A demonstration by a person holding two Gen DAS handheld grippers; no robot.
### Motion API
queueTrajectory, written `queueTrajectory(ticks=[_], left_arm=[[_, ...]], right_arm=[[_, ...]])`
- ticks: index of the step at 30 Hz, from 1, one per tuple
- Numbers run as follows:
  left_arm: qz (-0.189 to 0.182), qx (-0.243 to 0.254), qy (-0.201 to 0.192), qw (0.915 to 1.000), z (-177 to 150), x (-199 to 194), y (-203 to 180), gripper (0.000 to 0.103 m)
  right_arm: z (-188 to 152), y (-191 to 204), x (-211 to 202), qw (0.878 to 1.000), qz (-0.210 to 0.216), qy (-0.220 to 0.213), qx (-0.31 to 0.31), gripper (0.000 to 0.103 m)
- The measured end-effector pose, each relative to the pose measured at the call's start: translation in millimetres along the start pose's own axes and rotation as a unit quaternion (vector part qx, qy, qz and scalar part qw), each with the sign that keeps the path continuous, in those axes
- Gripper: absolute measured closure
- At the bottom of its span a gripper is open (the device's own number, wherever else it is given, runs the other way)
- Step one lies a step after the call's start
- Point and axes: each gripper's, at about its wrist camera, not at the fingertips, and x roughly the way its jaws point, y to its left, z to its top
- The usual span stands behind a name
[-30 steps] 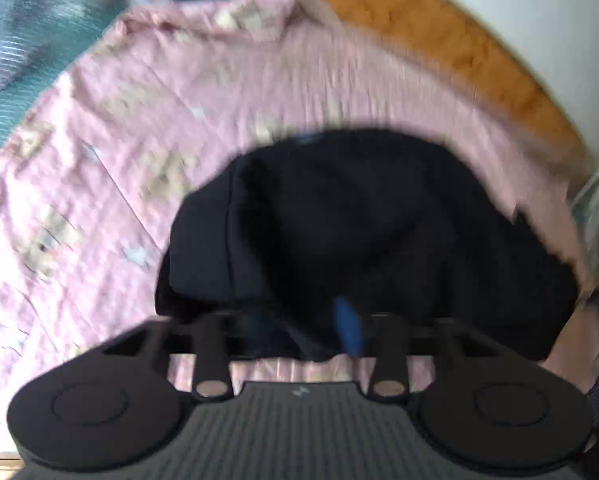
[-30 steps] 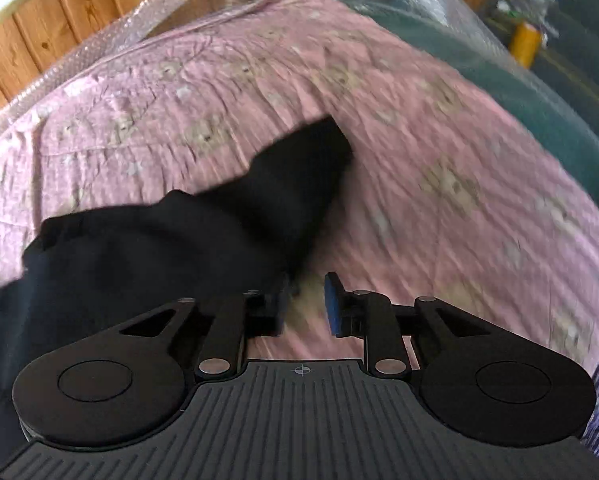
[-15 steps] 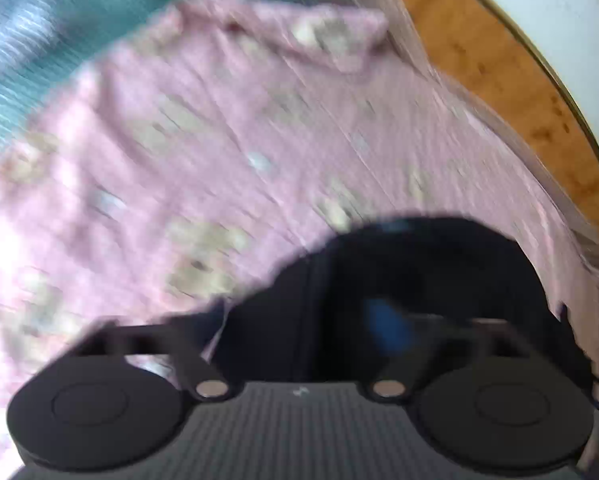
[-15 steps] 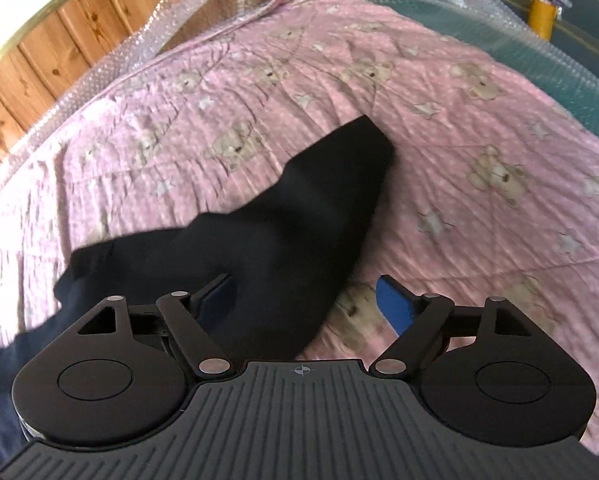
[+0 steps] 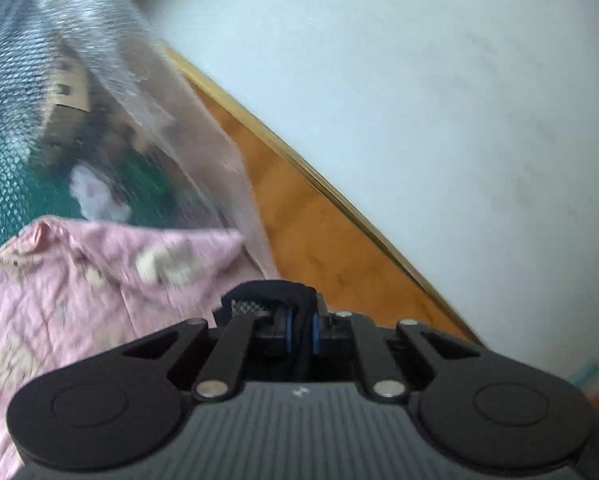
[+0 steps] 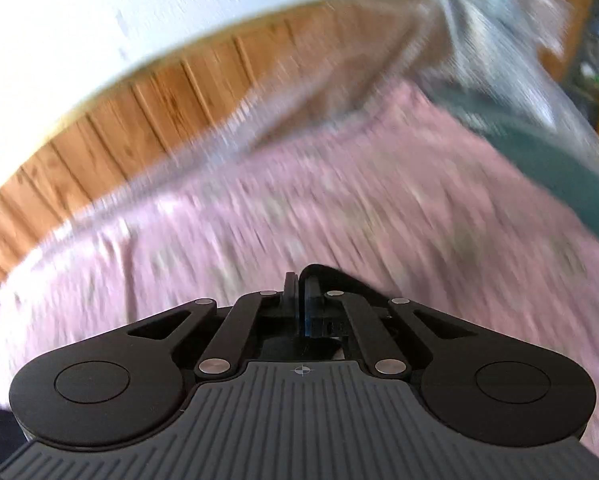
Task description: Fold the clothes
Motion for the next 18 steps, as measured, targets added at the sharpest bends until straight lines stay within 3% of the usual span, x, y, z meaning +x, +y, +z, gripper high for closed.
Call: queueTrajectory(ticks=[3, 6, 8, 9, 10, 11, 14, 18], left_arm=[[0.079, -0.003, 0.017, 0.9968, 13.7, 65.0, 4.1, 0.093], [0.160, -0.014, 0.069, 0.9846, 2.0, 109.7, 16.7, 0.078], [0.168, -0.015, 0.079, 0.9826, -14.1, 102.2, 23.9, 0.070], [0.169, -0.008, 0.072, 0.9830, -22.6, 89.3, 26.2, 0.062], [0.171, -0.001, 0.068, 0.9830, -33.8, 74.6, 30.5, 0.047], [0.175, 0.010, 0.067, 0.9823, -48.1, 58.4, 37.0, 0.040], [0.194, 0.052, 0.102, 0.9744, -92.3, 16.1, 60.0, 0.037], [0.206, 0.044, 0.161, 0.9641, -148.5, -5.5, 95.5, 0.028]], right_arm=[[54.8, 26.0, 44.8, 1.000, 0.003, -0.006, -0.003, 0.103], [80.1, 51.4, 102.9, 0.999, -0.017, 0.020, -0.024, 0.095], [76.4, 55.9, 131.6, 0.998, -0.022, 0.060, -0.014, 0.055], [70.1, 54.6, 136.5, 0.997, -0.011, 0.074, -0.009, 0.051], [59.6, 50.6, 133.1, 0.997, 0.006, 0.073, -0.004, 0.047], [44.3, 45.4, 124.0, 0.997, 0.019, 0.074, -0.003, 0.042], [-12.8, 26.9, 90.0, 0.994, 0.048, 0.096, -0.017, 0.030], [-115.2, 16.5, 43.8, 0.982, 0.019, 0.154, -0.108, 0.021]])
